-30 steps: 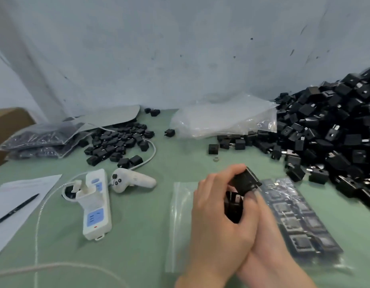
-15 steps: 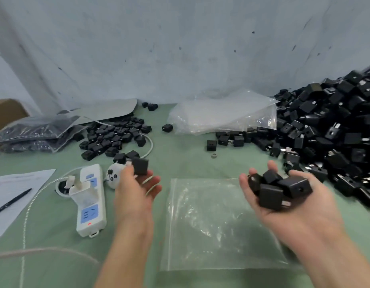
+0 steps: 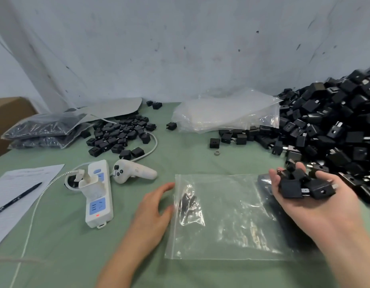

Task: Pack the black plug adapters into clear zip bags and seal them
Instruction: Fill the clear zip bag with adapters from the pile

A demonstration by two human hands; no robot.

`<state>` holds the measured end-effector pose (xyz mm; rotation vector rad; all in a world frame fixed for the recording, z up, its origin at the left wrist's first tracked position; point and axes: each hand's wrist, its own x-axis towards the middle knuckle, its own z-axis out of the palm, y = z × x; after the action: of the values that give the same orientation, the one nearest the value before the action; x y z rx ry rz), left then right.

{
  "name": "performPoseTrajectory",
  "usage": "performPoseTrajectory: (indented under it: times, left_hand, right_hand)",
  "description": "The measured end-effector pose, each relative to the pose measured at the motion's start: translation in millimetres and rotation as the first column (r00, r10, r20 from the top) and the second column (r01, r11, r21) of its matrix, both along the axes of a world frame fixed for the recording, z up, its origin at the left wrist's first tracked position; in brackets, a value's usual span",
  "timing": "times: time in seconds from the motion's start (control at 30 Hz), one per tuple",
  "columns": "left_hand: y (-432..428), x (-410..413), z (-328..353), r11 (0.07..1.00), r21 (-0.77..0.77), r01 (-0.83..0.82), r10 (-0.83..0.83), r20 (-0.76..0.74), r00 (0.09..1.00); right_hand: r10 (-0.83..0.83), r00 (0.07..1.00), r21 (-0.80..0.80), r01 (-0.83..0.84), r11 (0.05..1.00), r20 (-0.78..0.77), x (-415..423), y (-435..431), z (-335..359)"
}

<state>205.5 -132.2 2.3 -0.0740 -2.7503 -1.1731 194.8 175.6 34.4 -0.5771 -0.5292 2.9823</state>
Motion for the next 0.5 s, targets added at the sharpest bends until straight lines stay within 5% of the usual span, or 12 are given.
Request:
performPoseTrajectory:
  times: [0.07, 0.13, 0.2, 0.27, 0.37, 0.43, 0.5]
  left_hand:
    - [-2, -2, 0, 0.970, 0.161, -0.179, 0.185, -0.024, 0.982]
    - [-6, -3, 5, 0.798, 0.506, -0.328, 0.264, 0.195, 0.944]
    - [-7, -1, 11, 0.641, 0.677, -0.363, 0.075, 0.416, 0.906]
    - [-7, 0, 14, 0.642, 0.691, -0.332, -0.113, 0.513, 0.851]
    - [-2, -4, 13, 0.762, 0.613, -0.206, -0.171, 0.498, 0.850]
    - [-2, -9, 10, 0.957, 0.290, -0.018, -0.084, 0.338, 0.937]
    - [0, -14, 8, 0.994, -0.069, 0.090, -0.077, 0.169, 0.983]
  right_hand:
    - [0.001, 1.000, -0.014, -0.001, 1.000, -0.012, 4, 2, -5]
    - [0.011, 1.000, -0.026, -0.012, 1.000, -0.029, 6, 5, -8]
    - [0.019, 0.999, -0.010, -0.020, 1.000, -0.046, 5, 7, -8]
    - [0.026, 0.997, 0.011, -0.025, 1.000, -0.066, 4, 8, -6]
    - [0.025, 0.997, 0.025, -0.023, 0.999, -0.078, 3, 9, -6]
    - [0.035, 0.997, 0.023, -0.034, 0.999, -0.066, 2, 9, -9]
    - [0.051, 0.997, 0.022, -0.049, 0.999, -0.052, 1, 10, -12]
